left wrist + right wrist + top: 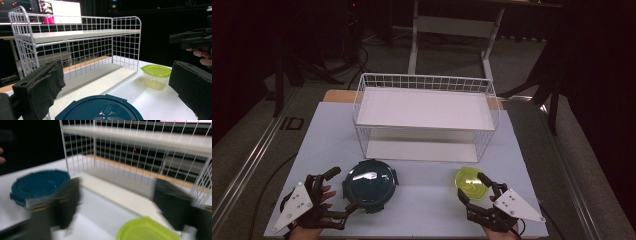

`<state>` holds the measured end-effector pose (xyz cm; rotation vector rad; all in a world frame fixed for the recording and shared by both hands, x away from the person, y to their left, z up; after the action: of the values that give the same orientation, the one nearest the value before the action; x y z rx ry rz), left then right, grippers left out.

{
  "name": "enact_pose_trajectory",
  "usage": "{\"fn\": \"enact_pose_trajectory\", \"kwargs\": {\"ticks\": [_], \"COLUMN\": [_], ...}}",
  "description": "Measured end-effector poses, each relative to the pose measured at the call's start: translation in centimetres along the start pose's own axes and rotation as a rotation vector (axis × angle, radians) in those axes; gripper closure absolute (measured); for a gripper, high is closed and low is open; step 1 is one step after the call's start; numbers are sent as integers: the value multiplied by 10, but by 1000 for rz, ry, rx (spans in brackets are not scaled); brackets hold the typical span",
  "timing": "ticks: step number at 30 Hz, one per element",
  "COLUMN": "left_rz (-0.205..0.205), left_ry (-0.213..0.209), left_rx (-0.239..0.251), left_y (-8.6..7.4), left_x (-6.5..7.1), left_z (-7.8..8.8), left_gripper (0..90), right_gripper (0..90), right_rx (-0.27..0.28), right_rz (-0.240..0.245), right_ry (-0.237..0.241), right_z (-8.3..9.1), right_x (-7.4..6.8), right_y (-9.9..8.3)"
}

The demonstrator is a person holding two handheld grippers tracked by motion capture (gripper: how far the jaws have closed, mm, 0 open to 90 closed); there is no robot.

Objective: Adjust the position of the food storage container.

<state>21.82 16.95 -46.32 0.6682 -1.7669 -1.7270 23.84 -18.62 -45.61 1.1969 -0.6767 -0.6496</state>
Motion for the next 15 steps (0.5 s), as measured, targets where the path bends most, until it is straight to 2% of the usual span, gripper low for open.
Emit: {"fn": "enact_pose_trajectory", "kwargs": {"ticks": [2, 3, 4, 5, 7, 10, 11, 15], "left_rz": [-4, -3, 0, 2, 0, 1, 0, 3], "left_ry": [-2, -2, -1, 0, 2, 5, 8, 8], "left_rx": [-2, -1, 0, 2, 3, 6, 4, 8], "left_y": [0, 0, 0, 0, 0, 0, -1, 0], "left_x": [1, 1, 1, 1, 1, 0, -1, -1], "left_z": [0, 0, 0, 0, 1, 1, 2, 2], "left_gripper": [4, 4, 4, 4, 4, 4, 4, 4], "right_gripper": [614, 667, 806, 806, 894, 900, 900, 900], "right_rx": [-47, -55, -99, -99, -134, -176, -206, -220], "right_rz": [-19, -27, -38, -38, -53, -41, -33, -25], "right_ry": [14, 8, 10, 10, 18, 29, 32, 34], "right_z": [-6, -7, -12, -12, -17, -25, -29, -33], "right_x": [0, 0, -1, -1, -4, -10, -12, -12], "right_y": [-7, -10, -19, -19, -29, -43, -51, -58]}}
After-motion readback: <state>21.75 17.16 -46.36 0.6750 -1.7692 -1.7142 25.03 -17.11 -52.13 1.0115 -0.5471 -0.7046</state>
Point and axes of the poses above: each handheld gripper's, and its own axes: z roughly backward along the jaws, y roughly out of its top, x roughly to its right, the point moved 7 cm from there along -z, roughly forward along the jaws, and after that the axes turned 5 degrees about z, right-handed, at the moved point
